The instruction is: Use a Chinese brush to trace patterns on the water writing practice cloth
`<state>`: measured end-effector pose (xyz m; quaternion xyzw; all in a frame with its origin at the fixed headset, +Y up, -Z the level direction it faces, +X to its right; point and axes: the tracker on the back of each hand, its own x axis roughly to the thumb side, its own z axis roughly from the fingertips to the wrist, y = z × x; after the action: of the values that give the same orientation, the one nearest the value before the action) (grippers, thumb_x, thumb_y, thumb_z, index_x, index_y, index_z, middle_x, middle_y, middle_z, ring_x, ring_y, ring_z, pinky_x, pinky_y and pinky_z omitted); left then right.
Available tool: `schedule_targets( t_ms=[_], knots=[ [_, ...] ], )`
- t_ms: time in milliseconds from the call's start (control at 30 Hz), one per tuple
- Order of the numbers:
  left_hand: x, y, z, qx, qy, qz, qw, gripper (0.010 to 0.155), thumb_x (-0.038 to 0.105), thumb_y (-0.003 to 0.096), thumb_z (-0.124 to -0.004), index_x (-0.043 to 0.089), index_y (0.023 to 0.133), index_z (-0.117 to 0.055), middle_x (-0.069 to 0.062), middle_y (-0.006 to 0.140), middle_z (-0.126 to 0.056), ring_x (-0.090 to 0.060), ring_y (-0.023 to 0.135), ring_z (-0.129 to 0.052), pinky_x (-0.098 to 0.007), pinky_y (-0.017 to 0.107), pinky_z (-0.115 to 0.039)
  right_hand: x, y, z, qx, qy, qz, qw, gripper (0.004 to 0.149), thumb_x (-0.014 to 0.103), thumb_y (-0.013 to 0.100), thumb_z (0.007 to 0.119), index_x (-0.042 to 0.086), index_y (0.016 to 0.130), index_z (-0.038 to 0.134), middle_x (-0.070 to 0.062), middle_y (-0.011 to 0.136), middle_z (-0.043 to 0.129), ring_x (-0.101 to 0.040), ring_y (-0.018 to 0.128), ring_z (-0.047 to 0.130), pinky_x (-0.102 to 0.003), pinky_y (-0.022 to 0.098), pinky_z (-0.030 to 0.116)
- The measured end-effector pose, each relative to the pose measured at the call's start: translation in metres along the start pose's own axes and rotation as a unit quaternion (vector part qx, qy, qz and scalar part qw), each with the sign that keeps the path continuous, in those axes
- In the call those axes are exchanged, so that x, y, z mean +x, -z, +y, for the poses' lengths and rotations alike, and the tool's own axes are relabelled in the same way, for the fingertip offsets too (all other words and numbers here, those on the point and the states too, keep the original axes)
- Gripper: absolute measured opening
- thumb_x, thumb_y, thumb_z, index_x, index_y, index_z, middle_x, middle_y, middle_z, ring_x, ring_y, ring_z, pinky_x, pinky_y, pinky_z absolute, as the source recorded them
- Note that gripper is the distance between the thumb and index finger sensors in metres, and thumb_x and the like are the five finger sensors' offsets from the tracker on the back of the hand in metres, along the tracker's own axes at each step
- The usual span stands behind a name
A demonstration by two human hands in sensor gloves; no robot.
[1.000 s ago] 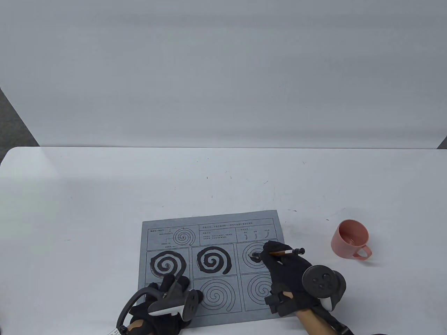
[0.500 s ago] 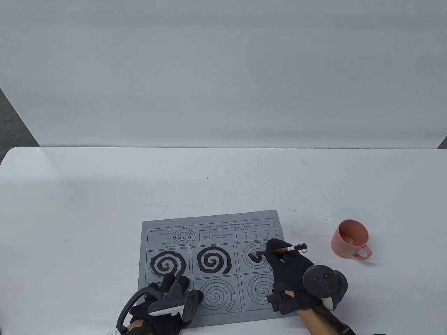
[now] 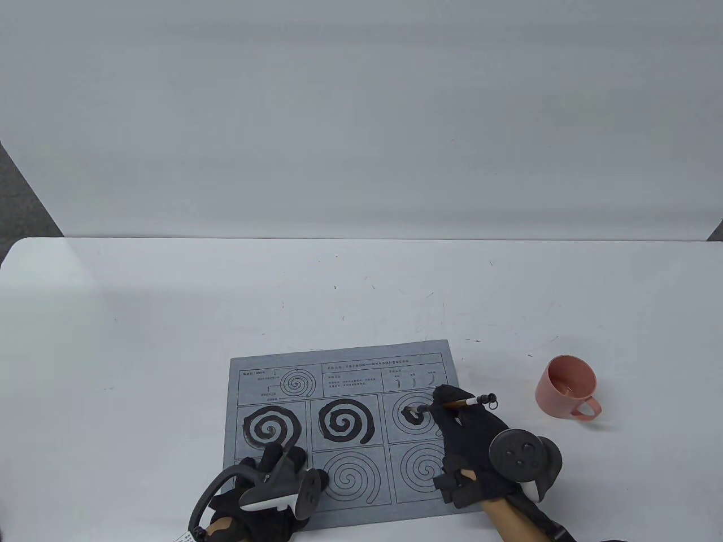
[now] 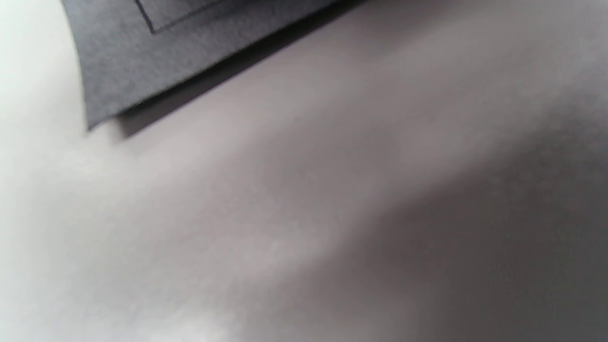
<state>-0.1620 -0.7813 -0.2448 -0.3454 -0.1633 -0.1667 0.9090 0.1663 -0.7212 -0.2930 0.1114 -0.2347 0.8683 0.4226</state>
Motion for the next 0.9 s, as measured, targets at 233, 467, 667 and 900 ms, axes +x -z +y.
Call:
schedule_targets(
  t_ms=[233, 467, 667, 900],
  knots=[
    [0.0, 0.0, 0.0, 0.0, 0.0, 0.0, 1.0, 0.074, 0.056, 0.0386, -0.037, 0.055, 0.086, 0.02, 0.002, 0.103, 0.028, -0.042, 0.105, 0.014, -0.07, 0.078, -0.019, 0.0, 0.0001, 0.0002, 0.001, -0.001, -0.003, 1.0, 0.035, 0.023, 0.044, 0.087, 0.008, 0.075, 0.085, -0.02, 0.076, 0.097, -0.036, 0.057, 0.107, -0.057, 0.051, 0.08],
    [0.0, 0.0, 0.0, 0.0, 0.0, 0.0, 1.0, 0.074, 0.056, 0.0387, -0.037, 0.055, 0.086, 0.02, 0.002, 0.103, 0.028, -0.042, 0.105, 0.014, -0.07, 0.078, -0.019, -0.0002, 0.0001, 0.0003, 0.002, -0.007, -0.006, 1.0, 0.035, 0.023, 0.044, 0.087, 0.007, 0.075, 0.085, -0.02, 0.077, 0.097, -0.036, 0.058, 0.107, -0.057, 0.052, 0.079],
    [0.0, 0.0, 0.0, 0.0, 0.0, 0.0, 1.0, 0.074, 0.056, 0.0386, -0.037, 0.055, 0.086, 0.02, 0.002, 0.103, 0.027, -0.042, 0.105, 0.014, -0.07, 0.078, -0.019, -0.0005, 0.0005, -0.0004, -0.001, -0.017, -0.007, 1.0, 0.035, 0.022, 0.045, 0.087, 0.007, 0.076, 0.084, -0.02, 0.077, 0.097, -0.037, 0.058, 0.106, -0.058, 0.051, 0.079],
    [0.0, 0.0, 0.0, 0.0, 0.0, 0.0, 1.0, 0.074, 0.056, 0.0387, -0.036, 0.055, 0.086, 0.02, 0.002, 0.103, 0.028, -0.042, 0.105, 0.014, -0.07, 0.078, -0.019, -0.0043, 0.0014, -0.0013, -0.001, -0.016, 0.002, 1.0, 0.034, 0.023, 0.045, 0.085, 0.009, 0.076, 0.084, -0.021, 0.078, 0.096, -0.037, 0.059, 0.106, -0.059, 0.052, 0.078]
  ],
)
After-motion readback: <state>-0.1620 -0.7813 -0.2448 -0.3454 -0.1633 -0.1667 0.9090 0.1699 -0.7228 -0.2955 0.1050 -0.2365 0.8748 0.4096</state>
